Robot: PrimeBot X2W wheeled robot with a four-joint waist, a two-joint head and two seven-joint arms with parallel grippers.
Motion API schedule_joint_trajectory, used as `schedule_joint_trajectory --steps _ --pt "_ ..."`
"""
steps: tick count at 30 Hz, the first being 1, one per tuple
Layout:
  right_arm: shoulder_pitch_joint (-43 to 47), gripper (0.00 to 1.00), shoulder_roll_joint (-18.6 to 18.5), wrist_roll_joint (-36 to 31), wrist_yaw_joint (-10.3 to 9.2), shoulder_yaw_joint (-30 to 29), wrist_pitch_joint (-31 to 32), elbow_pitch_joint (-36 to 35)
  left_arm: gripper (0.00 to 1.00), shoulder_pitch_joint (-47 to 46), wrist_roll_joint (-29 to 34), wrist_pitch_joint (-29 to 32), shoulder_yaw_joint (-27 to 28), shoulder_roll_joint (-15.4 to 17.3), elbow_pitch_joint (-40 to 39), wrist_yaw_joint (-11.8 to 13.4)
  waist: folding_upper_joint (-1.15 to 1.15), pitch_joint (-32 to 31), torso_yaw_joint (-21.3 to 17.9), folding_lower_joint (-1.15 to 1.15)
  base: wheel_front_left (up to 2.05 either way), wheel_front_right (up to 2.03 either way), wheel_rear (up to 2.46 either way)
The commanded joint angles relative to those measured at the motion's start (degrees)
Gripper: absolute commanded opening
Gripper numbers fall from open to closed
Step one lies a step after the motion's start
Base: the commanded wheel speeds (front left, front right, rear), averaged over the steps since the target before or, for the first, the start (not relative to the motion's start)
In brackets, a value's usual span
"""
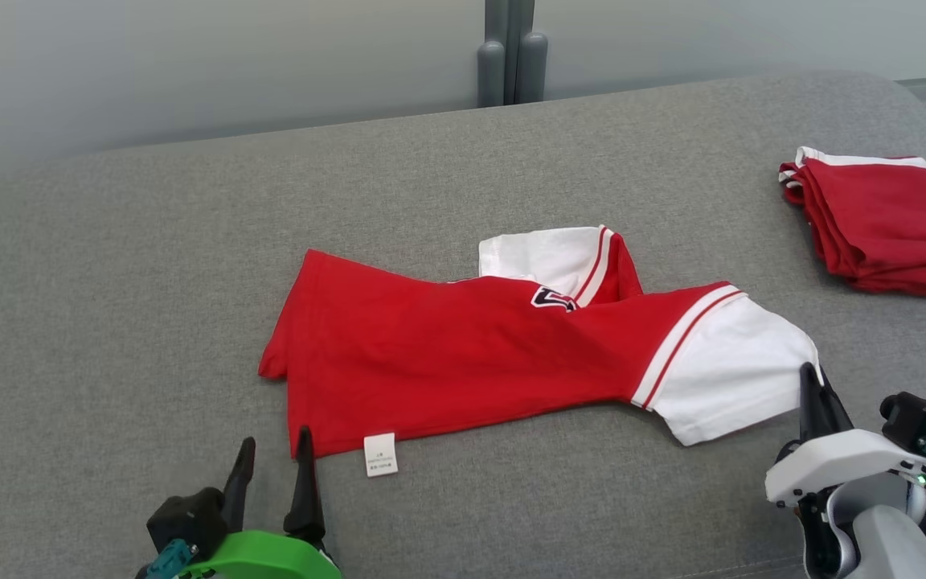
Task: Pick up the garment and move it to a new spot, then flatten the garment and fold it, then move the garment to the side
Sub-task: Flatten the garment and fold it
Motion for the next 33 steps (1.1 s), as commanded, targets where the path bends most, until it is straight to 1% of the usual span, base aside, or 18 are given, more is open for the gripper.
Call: schedule_joint_trajectory --steps 1,5,10,15,20,21,22,23,25,28,29,31,33 --pt "1.44 0.00 -0.54 0.17 0.00 -0.47 -0.12 -1.31 1.00 0.15 -1.34 0.49 -0.59 0.15 0.82 -0.37 0.00 -0.10 -0.28 0.00 0.00 0.00 0.00" --pt "4.08 0.00 -0.51 -0.59 0.00 -1.61 0.55 -4.25 1.00 -0.57 -5.52 1.92 -2.54 0.15 3.88 -0.21 0.00 -0.05 -0.62 0.00 0.00 0.00 0.00" --pt "5.60 0.00 -0.25 -1.18 0.00 -2.11 1.21 -6.11 1.00 -3.08 -10.12 3.94 -5.02 0.15 8.79 0.02 0.00 0.30 -0.88 0.00 0.00 0.00 0.00" --pt "5.50 0.00 -0.01 -1.34 0.00 -1.52 1.71 -6.95 1.00 -6.94 -12.10 3.58 -6.82 0.16 13.86 0.08 0.00 0.69 -1.43 0.00 0.00 0.00 0.00" --pt "5.30 0.00 0.10 -1.43 0.00 -1.07 1.73 -7.48 1.00 -9.45 -14.50 4.47 -8.22 0.16 18.11 0.27 0.00 0.83 -1.93 0.00 0.00 0.00 0.00" --pt "5.32 0.00 0.12 -1.43 0.00 -1.03 1.70 -7.56 0.95 -9.68 -15.18 4.40 -8.33 0.16 18.65 -0.02 0.00 0.84 -2.00 0.00 0.00 0.00 0.00" --pt "5.36 0.00 0.12 -1.48 0.00 -1.02 1.71 -7.63 0.86 -9.86 -16.04 4.31 -8.44 0.16 19.10 -0.39 0.00 0.83 -2.04 0.00 0.00 0.00 0.00" --pt "5.41 0.00 0.14 -1.53 0.00 -1.01 1.71 -7.70 0.80 -10.04 -16.80 4.15 -8.57 0.16 19.52 -0.53 0.00 0.82 -2.07 0.00 0.00 0.00 0.00" --pt "5.49 0.00 0.14 -1.57 0.00 -1.00 1.71 -7.72 0.80 -10.22 -17.54 3.90 -8.70 0.16 19.82 -0.85 0.00 0.78 -2.09 0.00 0.00 0.00 0.00" --pt "5.79 0.00 0.14 -1.53 0.00 -0.84 1.76 -7.76 0.86 -10.96 -19.62 3.10 -9.18 0.16 20.50 -1.25 0.00 0.60 -2.17 0.00 0.00 0.00 0.00" --pt "5.88 0.00 0.15 -1.43 0.00 -0.75 1.76 -7.75 0.86 -11.17 -20.41 2.94 -9.26 0.16 20.71 -1.32 0.00 0.52 -2.19 0.00 0.00 0.00 0.00" --pt "5.98 0.00 0.15 -1.35 0.00 -0.56 1.75 -7.76 0.83 -11.56 -21.73 2.35 -9.36 0.16 21.22 -1.39 0.00 0.37 -2.23 0.00 0.00 0.00 0.00" --pt "6.04 0.00 0.15 -1.28 0.00 -0.28 1.74 -7.75 0.69 -12.00 -23.37 1.77 -9.37 0.16 21.75 -1.41 0.00 0.18 -2.28 0.00 0.00 0.00 0.00"
